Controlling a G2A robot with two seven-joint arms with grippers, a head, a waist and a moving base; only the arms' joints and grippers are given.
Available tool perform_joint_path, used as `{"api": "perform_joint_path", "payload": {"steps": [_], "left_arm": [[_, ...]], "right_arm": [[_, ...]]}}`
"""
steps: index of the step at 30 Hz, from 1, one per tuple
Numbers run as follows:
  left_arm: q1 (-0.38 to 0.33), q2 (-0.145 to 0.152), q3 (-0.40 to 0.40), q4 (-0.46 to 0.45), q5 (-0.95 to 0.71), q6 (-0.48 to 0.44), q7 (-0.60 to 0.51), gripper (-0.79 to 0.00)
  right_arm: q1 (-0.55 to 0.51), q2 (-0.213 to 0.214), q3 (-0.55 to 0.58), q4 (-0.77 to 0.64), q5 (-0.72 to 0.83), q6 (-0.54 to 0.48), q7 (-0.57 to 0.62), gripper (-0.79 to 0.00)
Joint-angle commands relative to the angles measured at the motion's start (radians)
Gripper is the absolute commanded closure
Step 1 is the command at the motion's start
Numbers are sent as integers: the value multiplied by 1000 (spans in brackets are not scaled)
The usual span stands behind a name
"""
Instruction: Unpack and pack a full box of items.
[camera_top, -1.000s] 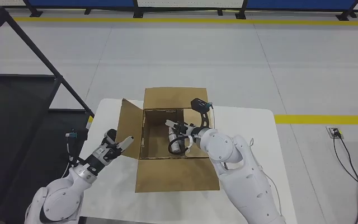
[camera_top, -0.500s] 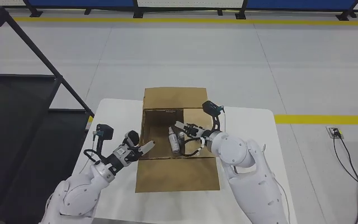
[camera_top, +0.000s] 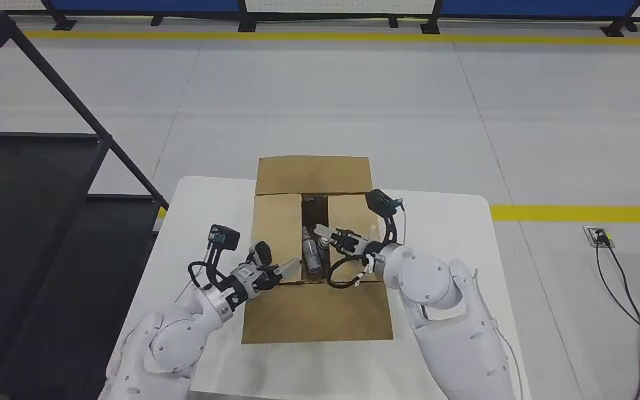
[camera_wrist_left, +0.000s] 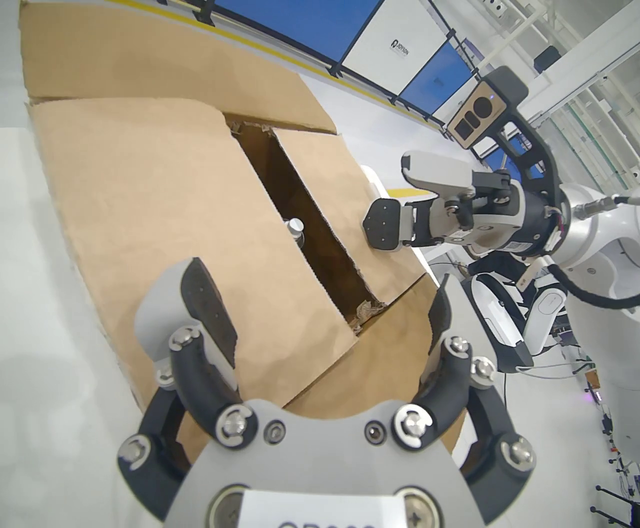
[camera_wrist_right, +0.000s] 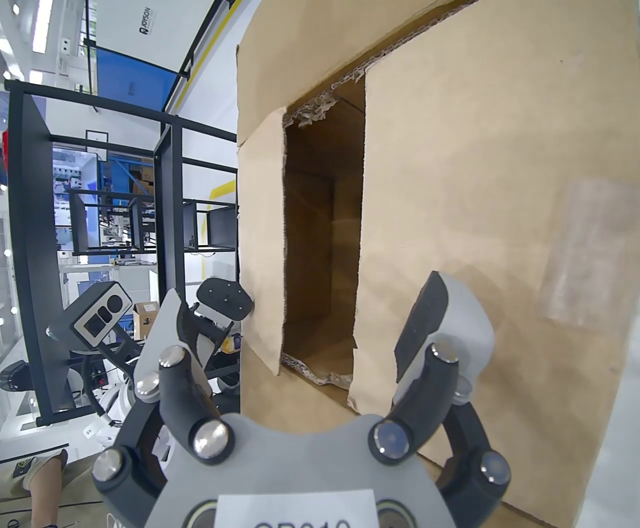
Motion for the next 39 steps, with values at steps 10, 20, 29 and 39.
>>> {"api": "perform_joint_path", "payload": {"steps": [10, 20, 29, 39], "left_arm": [[-27, -1, 27, 49, 17, 22, 11, -785], [-23, 3, 7, 20, -6, 29, 23, -785], [38, 20, -108, -86, -88, 11, 19, -785], [108, 40, -244, -99, -124, -17, 17, -785]], "right_arm": [[9, 6, -17, 19, 14, -3, -8, -785], [-69, 34, 63, -148, 35, -49, 57, -785], [-213, 75, 192, -315, -4, -59, 181, -785], [-213, 90, 180, -211, -30, -44, 162, -785]]}}
